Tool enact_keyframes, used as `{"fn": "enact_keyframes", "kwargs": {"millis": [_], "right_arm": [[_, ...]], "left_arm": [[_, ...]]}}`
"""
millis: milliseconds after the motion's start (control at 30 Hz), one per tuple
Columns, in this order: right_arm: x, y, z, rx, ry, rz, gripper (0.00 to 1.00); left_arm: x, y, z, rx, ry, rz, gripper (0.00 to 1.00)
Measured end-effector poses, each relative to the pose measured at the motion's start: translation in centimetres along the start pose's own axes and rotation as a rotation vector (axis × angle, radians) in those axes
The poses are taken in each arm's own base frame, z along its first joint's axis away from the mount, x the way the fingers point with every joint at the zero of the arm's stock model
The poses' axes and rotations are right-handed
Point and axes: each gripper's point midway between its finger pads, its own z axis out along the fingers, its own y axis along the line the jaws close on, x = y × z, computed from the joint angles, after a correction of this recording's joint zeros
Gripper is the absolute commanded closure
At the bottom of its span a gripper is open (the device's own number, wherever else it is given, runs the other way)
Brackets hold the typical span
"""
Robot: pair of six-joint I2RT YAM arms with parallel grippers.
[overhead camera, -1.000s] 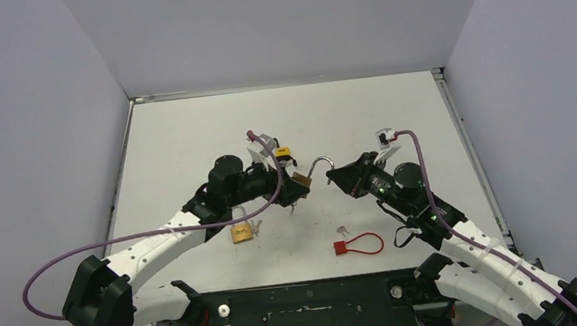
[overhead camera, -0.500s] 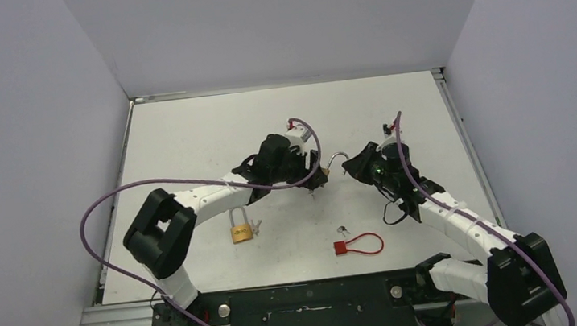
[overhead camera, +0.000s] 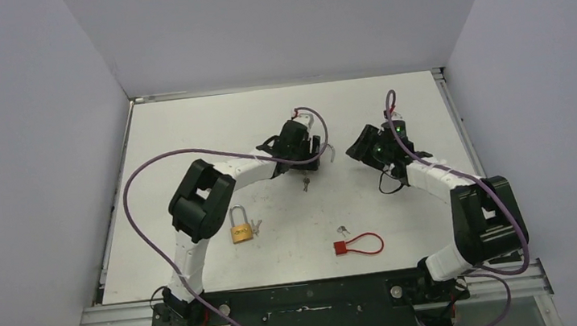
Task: Unlock with the key
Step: Place the lock at the center of the board.
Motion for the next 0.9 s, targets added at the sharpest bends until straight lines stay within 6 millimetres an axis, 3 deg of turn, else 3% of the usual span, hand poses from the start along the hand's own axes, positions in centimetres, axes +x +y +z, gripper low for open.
{"fn": "enact_keyframes", "kwargs": {"millis": [133, 267, 433, 667, 767, 900], "right_arm": [[-0.7, 0.6, -1.4, -0.003, -0.011, -0.015, 0.42], [-1.4, 1.6, -3.9, -0.018, -0.034, -0.018, 0.42], [-1.7, 2.4, -6.8, -0.044, -0.067, -0.021, 0.42], [0.0, 1.4, -8.5, -0.01, -0.021, -0.009, 0.41], [0.8, 0.9, -9.0, 0.006, -0.002, -0.008, 0.41], [2.5, -0.2, -9.4, 0.032, 0.042, -0.022, 0.4]], "left_arm": [[-1.8, 1.9, 1.4, -0.084, -0.026, -0.014, 1.0], [-2.6, 2.3, 2.6, -0.115, -0.022, -0.016, 0.98], [-3.2, 1.6, 3.4, -0.11, -0.01, -0.03, 0.72], [-2.8, 1.0, 3.1, -0.079, 0.001, -0.063, 0.35], [-2.0, 0.5, 2.1, -0.037, 0.02, -0.063, 0.22], [-1.5, -0.6, -0.3, 0.029, 0.039, -0.06, 0.13]]}}
